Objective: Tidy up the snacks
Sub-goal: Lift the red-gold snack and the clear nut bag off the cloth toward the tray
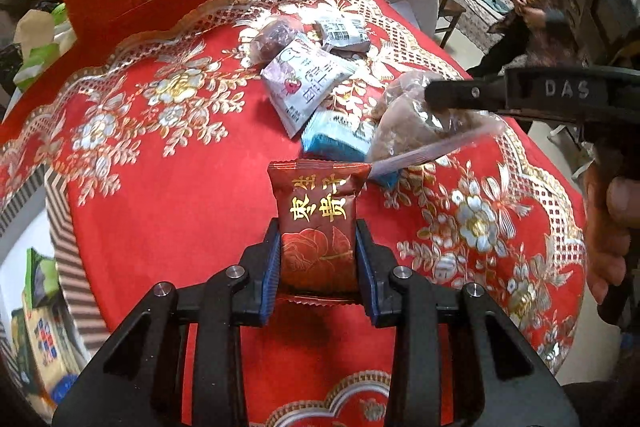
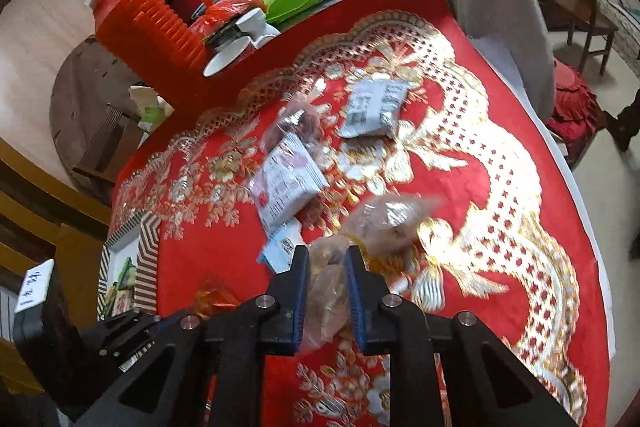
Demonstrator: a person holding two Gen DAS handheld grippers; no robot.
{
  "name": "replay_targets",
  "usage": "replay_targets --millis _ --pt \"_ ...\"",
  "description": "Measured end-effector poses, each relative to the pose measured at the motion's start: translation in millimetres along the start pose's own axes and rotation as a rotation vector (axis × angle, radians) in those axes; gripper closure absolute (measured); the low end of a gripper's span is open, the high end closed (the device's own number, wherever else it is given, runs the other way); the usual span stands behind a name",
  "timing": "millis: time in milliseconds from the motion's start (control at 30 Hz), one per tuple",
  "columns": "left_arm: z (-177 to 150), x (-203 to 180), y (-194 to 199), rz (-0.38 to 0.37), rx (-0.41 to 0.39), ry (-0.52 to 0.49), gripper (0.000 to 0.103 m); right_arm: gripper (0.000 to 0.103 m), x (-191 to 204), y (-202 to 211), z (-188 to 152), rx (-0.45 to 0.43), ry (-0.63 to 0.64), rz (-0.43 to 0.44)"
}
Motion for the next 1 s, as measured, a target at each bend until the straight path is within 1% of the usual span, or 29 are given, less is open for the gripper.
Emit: replay_targets --millis 67,133,167,200,300,333,400,467,533,567,633,667,767,833,867,900,933,967,1000 --pt "-3.4 1.0 3.4 -0.002 -0.006 0.002 0.070 0.090 -3.6 -0.1 -9.4 0.015 -0.008 -0.003" --pt "-7.0 3.2 6.1 -0.002 -0.010 0.008 0.070 0.092 -5.0 3.3 -19.2 0.018 0.002 -0.007" --pt "-9.1 3.9 7.2 -0.003 -0.009 0.013 0.070 0.096 -5.1 5.8 -23.7 0.021 0.008 -0.006" --pt "-9.8 5.2 6.8 -0.004 -0.008 0.016 0.070 0.097 -3.9 7.8 -28.8 0.024 0.021 -0.007" --pt "-13.8 6.4 7.7 -0.008 -0.004 0.025 0.070 0.097 -4.8 6.3 -36.5 0.031 0.030 -0.008" --pt "-14.6 5.8 8.5 -0.008 -0.004 0.024 0.070 0.095 -8.6 3.7 -37.7 0.031 0.010 -0.019" --pt "-16.1 4.2 11.6 -0.010 -0.009 0.015 0.070 0.085 -16.7 0.0 -37.5 0.030 -0.052 -0.030" --pt "-18.7 3.6 14.1 -0.008 -0.009 0.009 0.070 0.051 -20.3 -4.5 -38.2 0.030 -0.141 0.012" --pt "-20.4 4.8 15.2 -0.005 -0.009 0.007 0.070 0.044 -22.0 -6.6 -39.2 0.016 -0.197 0.022" --pt "-21.8 5.7 16.1 -0.003 -0.008 0.008 0.070 0.043 -24.6 -11.3 -41.3 0.025 -0.225 0.006" --pt "-23.6 7.9 17.6 -0.001 -0.008 0.010 0.070 0.043 -24.9 -21.1 -47.1 0.059 -0.240 -0.020" --pt "-24.9 9.2 18.8 -0.001 -0.008 0.011 0.070 0.043 -19.7 -25.5 -49.1 0.068 -0.232 -0.015" --pt "-28.7 13.6 21.2 0.006 -0.007 0.018 0.070 0.043 -4.0 -33.2 -49.7 0.074 -0.190 -0.010" --pt "-31.0 16.3 22.8 0.009 -0.007 0.023 0.070 0.042 3.5 -40.7 -48.3 0.082 -0.159 -0.029" --pt "-31.9 18.3 24.0 0.010 -0.007 0.026 0.070 0.046 5.8 -42.9 -46.1 0.072 -0.134 -0.053" --pt "-32.5 20.0 25.6 0.011 -0.008 0.028 0.070 0.049 6.5 -43.7 -45.1 0.064 -0.136 -0.052" --pt "-32.8 21.9 27.4 0.011 -0.011 0.030 0.070 0.056 6.6 -43.1 -44.4 0.054 -0.144 -0.044" --pt "-33.1 24.2 29.2 0.012 -0.013 0.034 0.070 0.062 6.3 -42.3 -44.0 0.047 -0.143 -0.041" --pt "-33.1 25.8 30.4 0.012 -0.014 0.037 0.070 0.064 6.4 -40.9 -43.6 0.040 -0.135 -0.042"
Point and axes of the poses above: each gripper's, at about its wrist camera, not at the fingertips, and y roughly against the way its jaws point, x to its left, z to its top, the point moved 10 cm from there along -y, roughly the way its jaws point, and after that the axes turned 2 degrees about x, right-handed, at the moved point
